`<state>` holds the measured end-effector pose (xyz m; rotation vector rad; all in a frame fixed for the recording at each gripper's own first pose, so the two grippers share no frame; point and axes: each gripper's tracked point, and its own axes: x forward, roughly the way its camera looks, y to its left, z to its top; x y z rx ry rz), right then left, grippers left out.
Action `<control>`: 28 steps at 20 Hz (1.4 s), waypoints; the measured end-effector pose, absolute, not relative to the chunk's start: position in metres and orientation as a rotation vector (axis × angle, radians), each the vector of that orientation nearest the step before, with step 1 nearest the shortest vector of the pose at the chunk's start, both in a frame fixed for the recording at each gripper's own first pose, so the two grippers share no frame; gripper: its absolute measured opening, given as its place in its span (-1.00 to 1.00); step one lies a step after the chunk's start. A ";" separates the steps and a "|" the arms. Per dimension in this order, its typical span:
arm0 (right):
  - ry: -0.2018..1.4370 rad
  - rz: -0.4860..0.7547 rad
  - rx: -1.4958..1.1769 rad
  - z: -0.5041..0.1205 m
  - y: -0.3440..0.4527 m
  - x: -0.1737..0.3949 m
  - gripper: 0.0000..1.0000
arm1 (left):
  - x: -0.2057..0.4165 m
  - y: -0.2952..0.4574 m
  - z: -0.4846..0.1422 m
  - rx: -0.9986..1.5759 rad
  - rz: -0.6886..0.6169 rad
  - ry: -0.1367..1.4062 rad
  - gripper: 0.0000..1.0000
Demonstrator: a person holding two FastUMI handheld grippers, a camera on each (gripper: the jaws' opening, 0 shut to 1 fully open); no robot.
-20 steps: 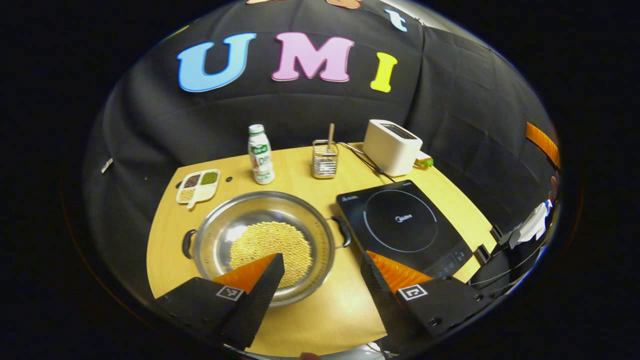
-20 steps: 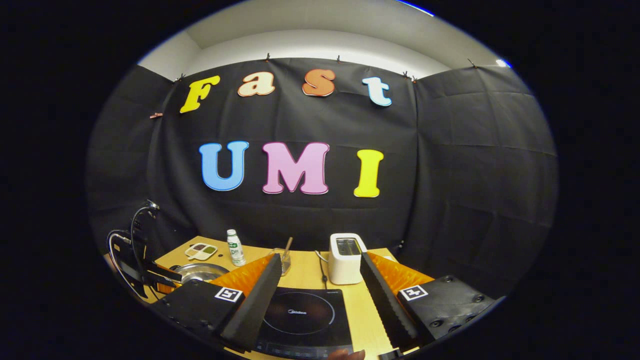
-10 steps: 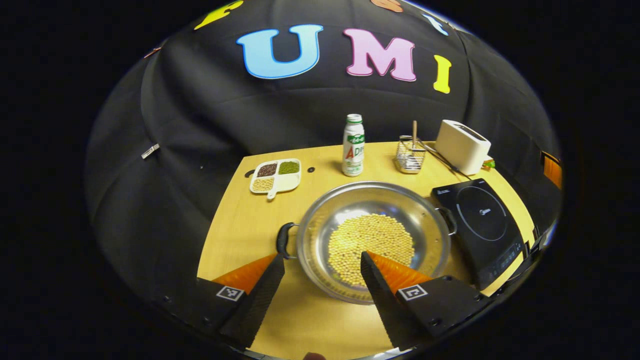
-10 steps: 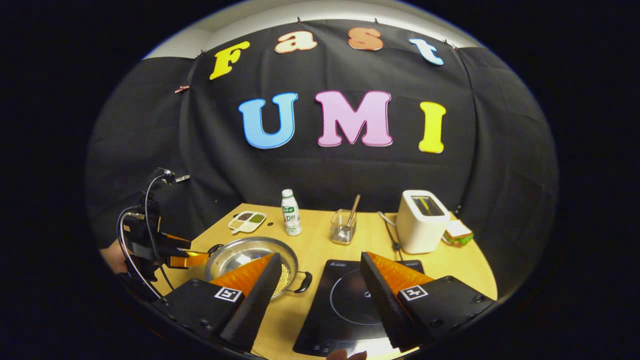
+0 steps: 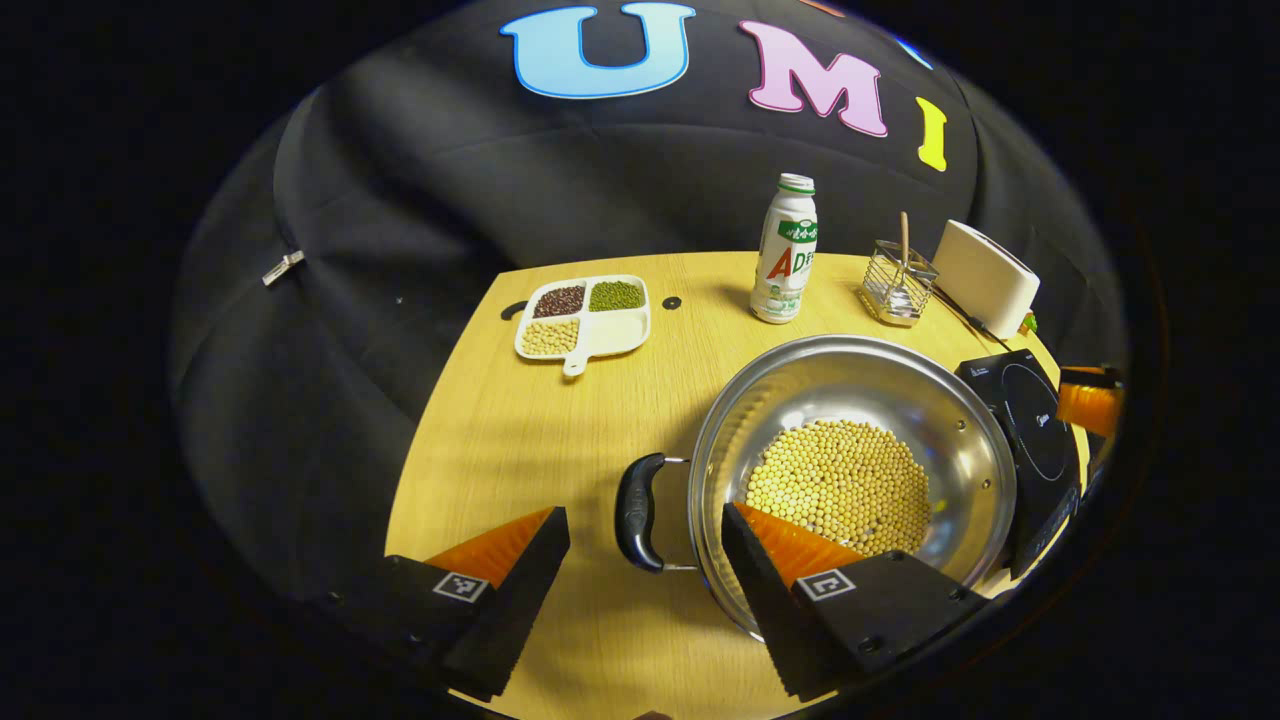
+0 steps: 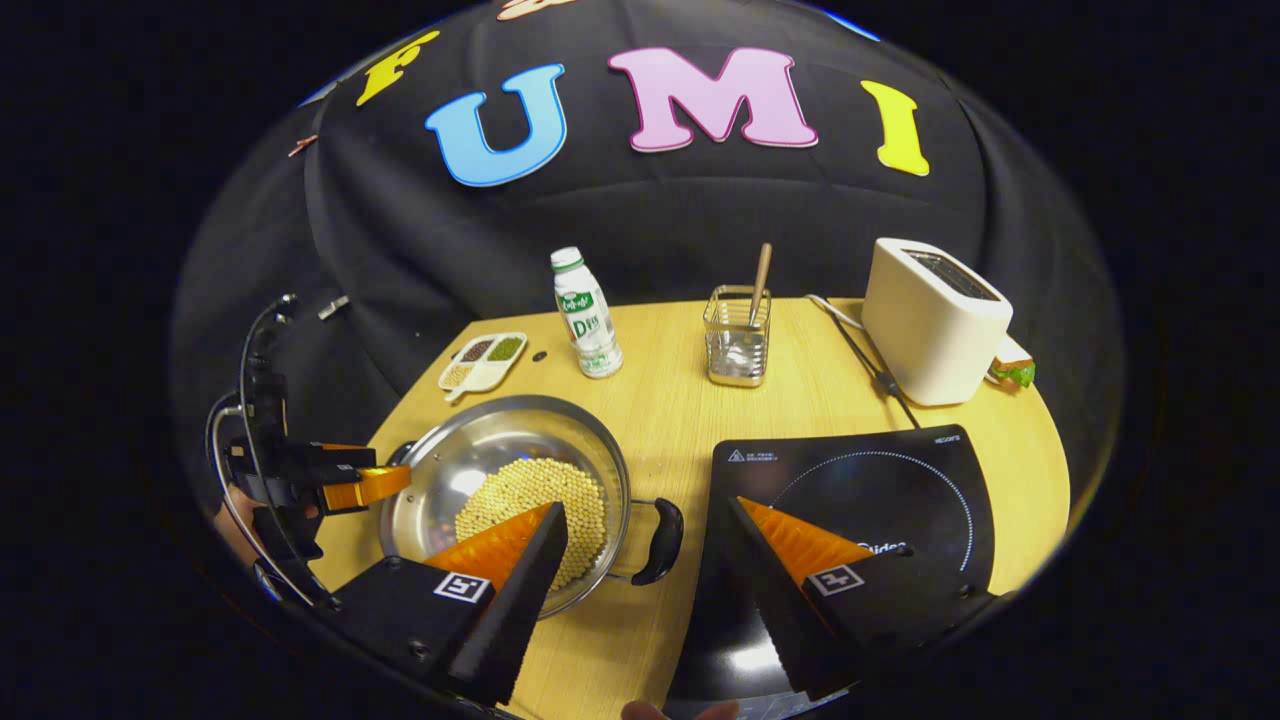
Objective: First push the handle of the pot to place it horizontally, then grasp the pot with both hands and set it on the induction cooktop.
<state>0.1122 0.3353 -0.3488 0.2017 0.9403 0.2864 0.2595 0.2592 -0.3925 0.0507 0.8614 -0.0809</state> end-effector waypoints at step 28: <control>1.140 0.280 0.176 -0.419 0.368 0.109 0.11 | 0.241 0.257 -0.394 -0.022 -0.097 0.922 0.19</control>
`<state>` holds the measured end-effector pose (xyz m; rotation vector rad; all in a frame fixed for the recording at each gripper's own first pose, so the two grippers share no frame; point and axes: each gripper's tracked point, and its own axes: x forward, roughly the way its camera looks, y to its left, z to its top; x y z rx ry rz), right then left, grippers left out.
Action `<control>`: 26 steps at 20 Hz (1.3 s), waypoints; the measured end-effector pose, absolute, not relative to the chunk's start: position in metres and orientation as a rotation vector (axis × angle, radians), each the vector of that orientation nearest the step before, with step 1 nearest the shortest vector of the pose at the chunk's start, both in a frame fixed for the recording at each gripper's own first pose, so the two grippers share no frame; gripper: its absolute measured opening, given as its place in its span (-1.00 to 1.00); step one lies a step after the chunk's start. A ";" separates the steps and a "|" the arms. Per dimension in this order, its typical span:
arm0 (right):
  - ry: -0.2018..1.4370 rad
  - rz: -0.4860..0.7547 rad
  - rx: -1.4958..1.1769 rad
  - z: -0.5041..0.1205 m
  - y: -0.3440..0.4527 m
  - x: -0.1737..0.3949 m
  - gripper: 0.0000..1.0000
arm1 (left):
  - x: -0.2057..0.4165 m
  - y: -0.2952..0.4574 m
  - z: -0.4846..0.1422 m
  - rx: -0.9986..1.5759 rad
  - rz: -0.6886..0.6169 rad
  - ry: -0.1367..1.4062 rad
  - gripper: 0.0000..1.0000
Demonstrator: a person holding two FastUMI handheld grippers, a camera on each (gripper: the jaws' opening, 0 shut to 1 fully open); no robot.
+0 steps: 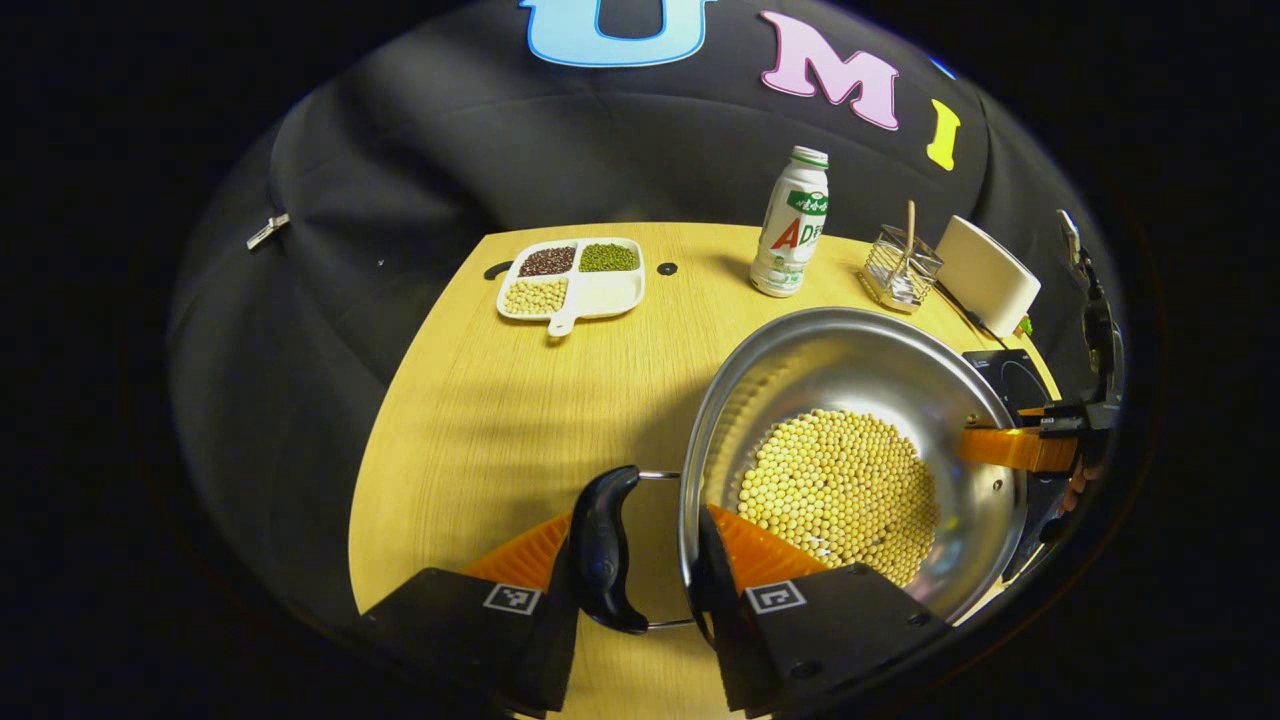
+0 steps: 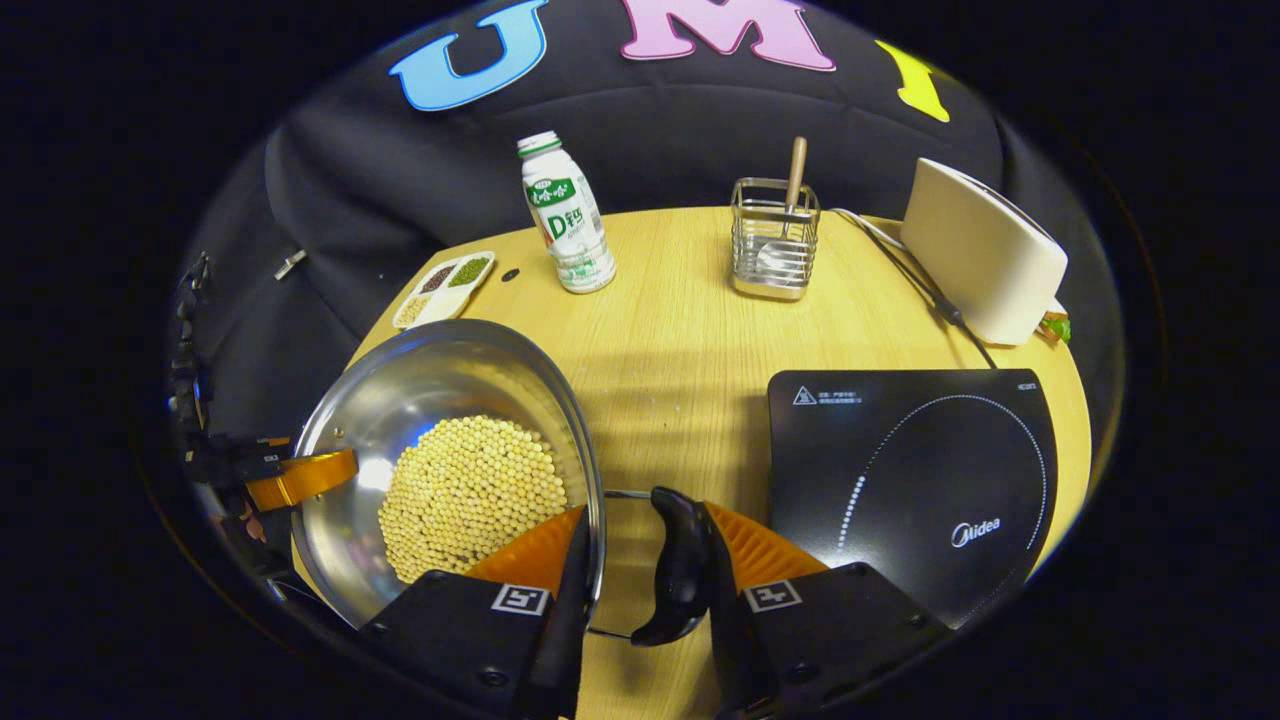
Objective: First push the handle of the pot to place it horizontally, then grasp the pot with both hands and set it on the induction cooktop.
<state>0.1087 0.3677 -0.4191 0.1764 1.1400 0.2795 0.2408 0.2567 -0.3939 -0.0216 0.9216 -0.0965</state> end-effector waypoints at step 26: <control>1.066 0.147 0.172 -0.318 0.104 0.093 0.10 | 0.209 -0.001 -0.290 -0.042 -0.236 0.883 0.19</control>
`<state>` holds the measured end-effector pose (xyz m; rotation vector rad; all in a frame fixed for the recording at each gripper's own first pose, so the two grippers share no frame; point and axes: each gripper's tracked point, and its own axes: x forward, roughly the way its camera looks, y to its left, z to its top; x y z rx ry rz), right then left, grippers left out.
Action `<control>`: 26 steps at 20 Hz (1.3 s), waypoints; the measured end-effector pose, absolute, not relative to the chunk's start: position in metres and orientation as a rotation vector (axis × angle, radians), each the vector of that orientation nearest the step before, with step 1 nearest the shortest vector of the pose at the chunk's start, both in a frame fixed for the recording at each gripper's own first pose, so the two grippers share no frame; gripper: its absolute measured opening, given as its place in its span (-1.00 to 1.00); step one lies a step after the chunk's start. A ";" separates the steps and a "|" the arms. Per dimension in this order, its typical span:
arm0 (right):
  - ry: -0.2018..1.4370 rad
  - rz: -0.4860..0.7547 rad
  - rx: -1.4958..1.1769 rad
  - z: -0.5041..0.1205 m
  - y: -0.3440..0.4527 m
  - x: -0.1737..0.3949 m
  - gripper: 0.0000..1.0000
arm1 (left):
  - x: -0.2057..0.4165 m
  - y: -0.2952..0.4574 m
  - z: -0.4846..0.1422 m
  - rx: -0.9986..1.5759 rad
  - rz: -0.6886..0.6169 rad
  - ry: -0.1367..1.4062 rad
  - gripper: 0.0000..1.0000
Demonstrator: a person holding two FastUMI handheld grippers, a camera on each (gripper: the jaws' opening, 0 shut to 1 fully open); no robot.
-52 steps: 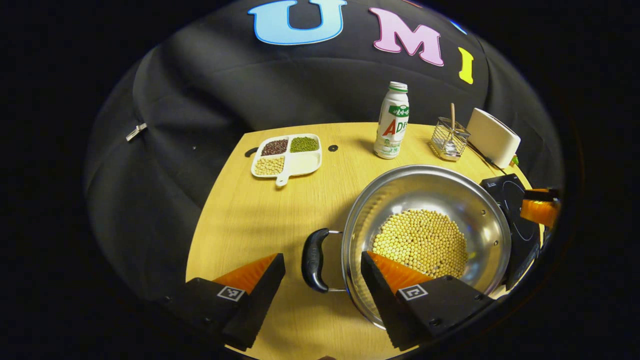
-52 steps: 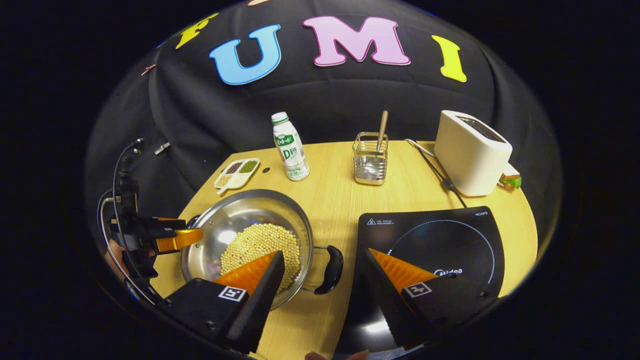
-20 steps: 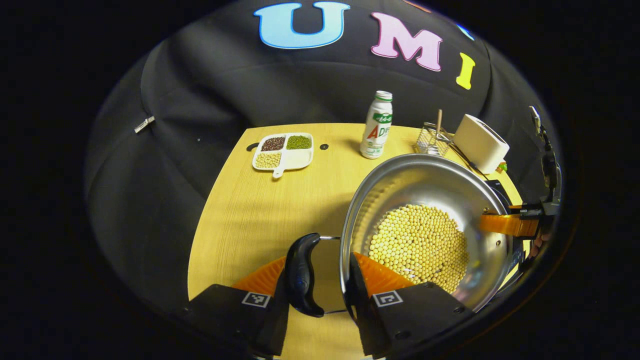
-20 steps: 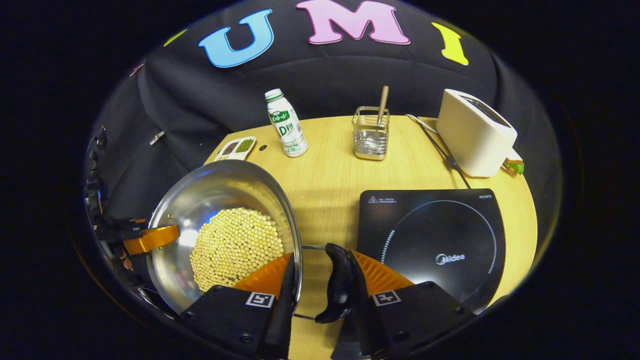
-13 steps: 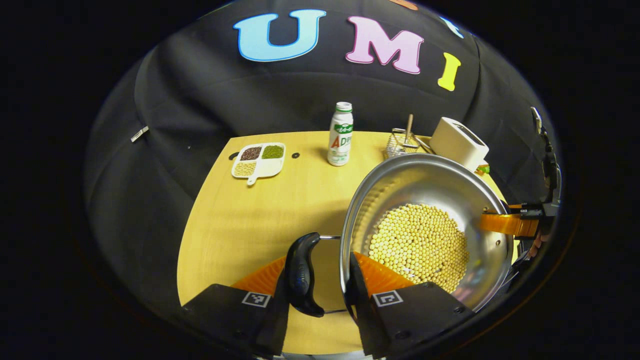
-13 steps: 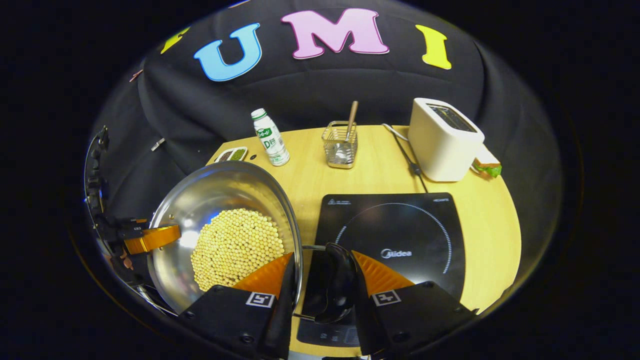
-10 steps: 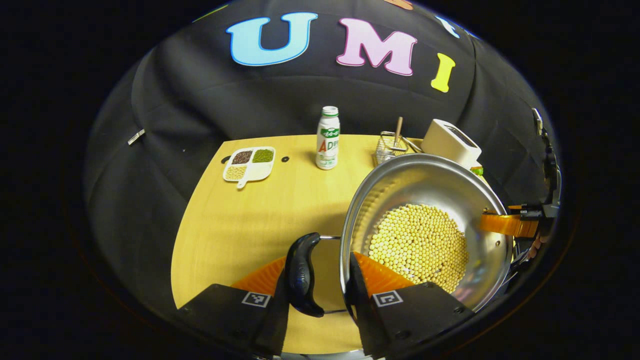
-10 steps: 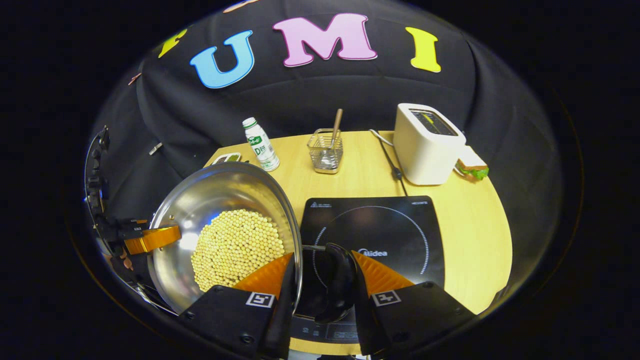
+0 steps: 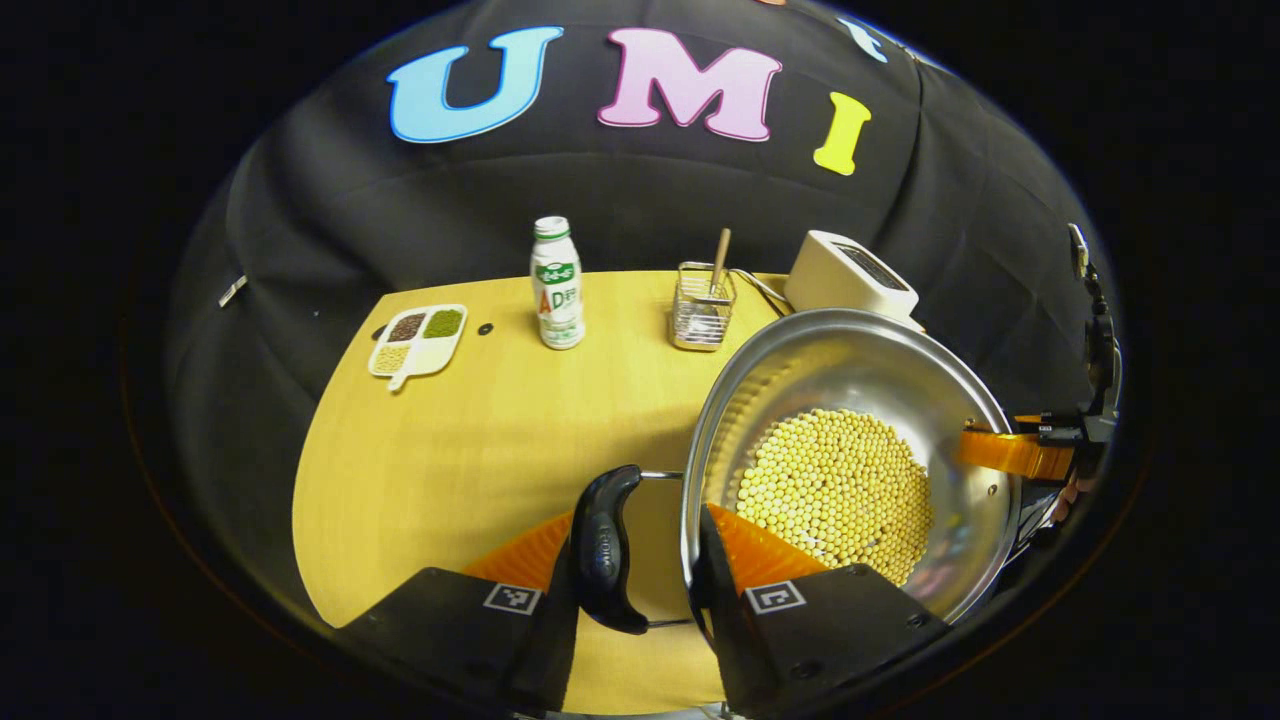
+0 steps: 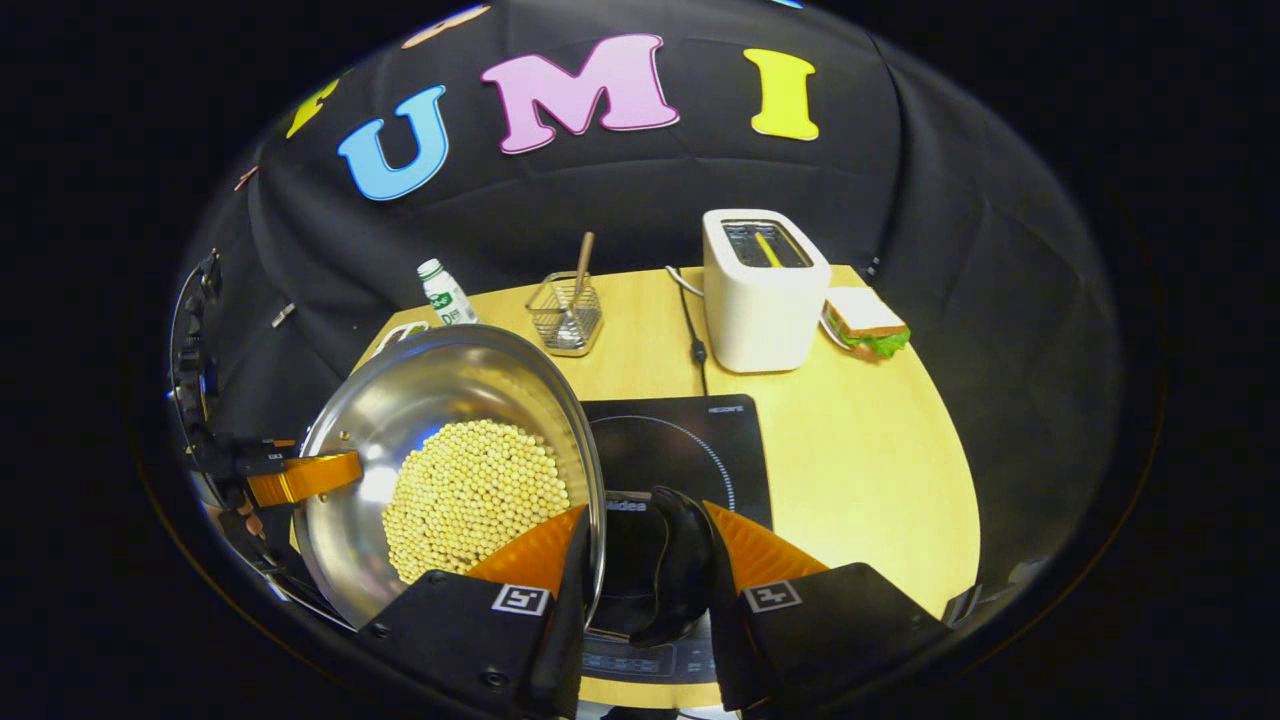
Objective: First push the handle of the pot to place it horizontally, then grasp the pot with both hands and set it on the induction cooktop.
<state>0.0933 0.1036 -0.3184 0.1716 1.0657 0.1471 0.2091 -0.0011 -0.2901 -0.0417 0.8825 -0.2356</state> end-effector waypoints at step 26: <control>1.151 0.079 0.164 -0.401 0.032 0.124 0.11 | 0.264 -0.091 -0.362 -0.081 -0.285 0.945 0.19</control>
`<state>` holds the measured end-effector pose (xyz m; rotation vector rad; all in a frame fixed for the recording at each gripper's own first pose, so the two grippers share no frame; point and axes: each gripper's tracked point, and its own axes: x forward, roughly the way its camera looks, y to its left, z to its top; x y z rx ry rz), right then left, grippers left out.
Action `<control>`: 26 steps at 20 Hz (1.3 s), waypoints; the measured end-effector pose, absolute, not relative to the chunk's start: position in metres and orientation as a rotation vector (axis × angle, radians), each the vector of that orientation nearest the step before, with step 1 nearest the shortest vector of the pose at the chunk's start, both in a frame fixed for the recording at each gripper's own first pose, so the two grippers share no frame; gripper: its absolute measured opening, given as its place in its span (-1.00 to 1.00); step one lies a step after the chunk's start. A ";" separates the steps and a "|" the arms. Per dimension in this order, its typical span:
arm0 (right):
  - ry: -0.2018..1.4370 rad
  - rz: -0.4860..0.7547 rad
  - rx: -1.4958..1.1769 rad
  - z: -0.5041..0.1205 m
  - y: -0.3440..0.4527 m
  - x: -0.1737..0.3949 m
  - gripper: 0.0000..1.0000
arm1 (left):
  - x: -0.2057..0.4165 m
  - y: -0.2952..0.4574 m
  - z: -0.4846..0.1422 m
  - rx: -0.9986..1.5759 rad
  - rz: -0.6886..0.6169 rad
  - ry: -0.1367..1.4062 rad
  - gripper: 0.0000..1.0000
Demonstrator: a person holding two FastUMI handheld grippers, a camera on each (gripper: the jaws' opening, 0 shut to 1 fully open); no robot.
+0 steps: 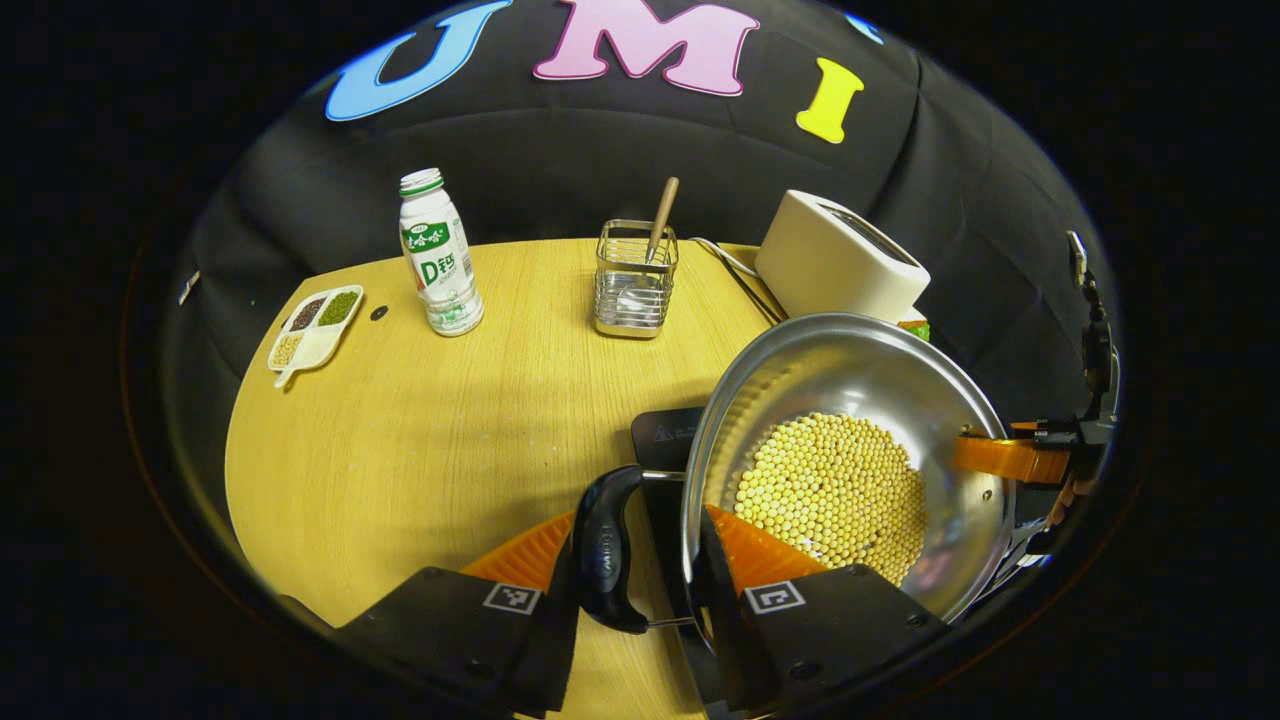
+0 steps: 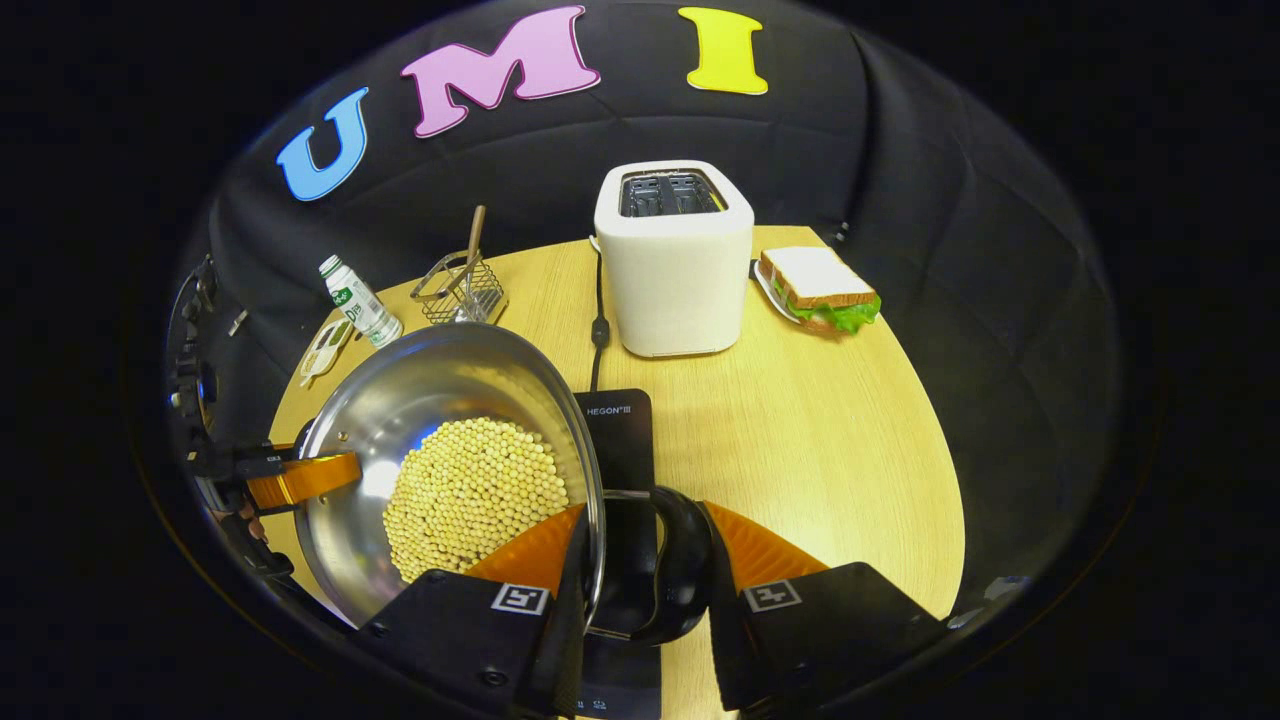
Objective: First push the handle of the pot to place it horizontally, then grasp the pot with both hands and set it on the induction cooktop.
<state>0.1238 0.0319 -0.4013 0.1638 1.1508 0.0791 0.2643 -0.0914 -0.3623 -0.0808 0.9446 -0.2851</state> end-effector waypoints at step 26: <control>1.014 0.052 0.149 -0.361 0.038 0.126 0.98 | 0.231 -0.082 -0.326 -0.059 -0.231 0.903 0.92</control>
